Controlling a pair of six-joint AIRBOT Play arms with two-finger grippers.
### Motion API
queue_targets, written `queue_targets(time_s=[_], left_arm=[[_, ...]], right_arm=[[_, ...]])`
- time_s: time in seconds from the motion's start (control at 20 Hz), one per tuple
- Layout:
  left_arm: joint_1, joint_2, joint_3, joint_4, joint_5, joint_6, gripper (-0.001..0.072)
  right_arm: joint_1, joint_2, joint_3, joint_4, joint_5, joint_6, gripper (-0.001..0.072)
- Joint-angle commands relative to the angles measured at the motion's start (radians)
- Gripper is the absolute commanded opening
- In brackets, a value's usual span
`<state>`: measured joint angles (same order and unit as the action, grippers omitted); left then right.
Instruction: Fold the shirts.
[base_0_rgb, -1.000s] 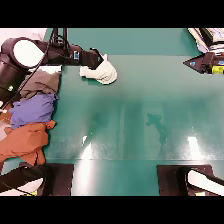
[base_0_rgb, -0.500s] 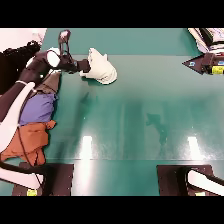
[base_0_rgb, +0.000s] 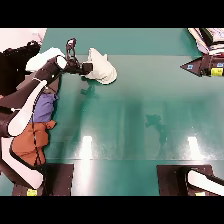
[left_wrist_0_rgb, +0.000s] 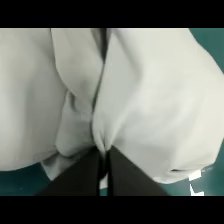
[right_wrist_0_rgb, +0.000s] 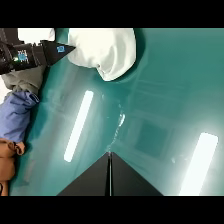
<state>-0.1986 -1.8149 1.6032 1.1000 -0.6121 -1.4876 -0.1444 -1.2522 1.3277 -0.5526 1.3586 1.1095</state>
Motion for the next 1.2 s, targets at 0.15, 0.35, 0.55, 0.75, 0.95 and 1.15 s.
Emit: queue_targets(time_s=[0.15,0.35,0.55,0.75,0.95,1.15], left_arm=[[0.001,0.111,0.165,-0.005,-0.206,0.177,0.0021],[0.001,0.33,0.387,-0.001,-0.311,0.186,0.0021],[-0.035,0.532,0.425,0.019,-0.51,0.174,0.0021],[-0.204,0.549,0.335,0.021,-0.649,0.124,0.0022],[-0.422,0.512,0.077,-0.005,-0.525,0.126,0.0031],[-0.476,0.472,-0.016,0.055,-0.41,0.126,0.0617]], right_arm=[[-0.009,0.047,0.0,0.013,-0.005,0.0,0.0017],[-0.008,0.178,0.0,0.011,-0.09,0.0,0.0017],[-0.009,0.318,0.0,0.002,-0.201,0.0,0.0017],[-0.009,0.386,0.0,0.002,-0.228,0.0,0.0017],[-0.009,0.401,0.0,0.002,-0.2,0.001,0.0017],[-0.009,0.4,0.0,0.003,-0.17,0.001,0.0017]])
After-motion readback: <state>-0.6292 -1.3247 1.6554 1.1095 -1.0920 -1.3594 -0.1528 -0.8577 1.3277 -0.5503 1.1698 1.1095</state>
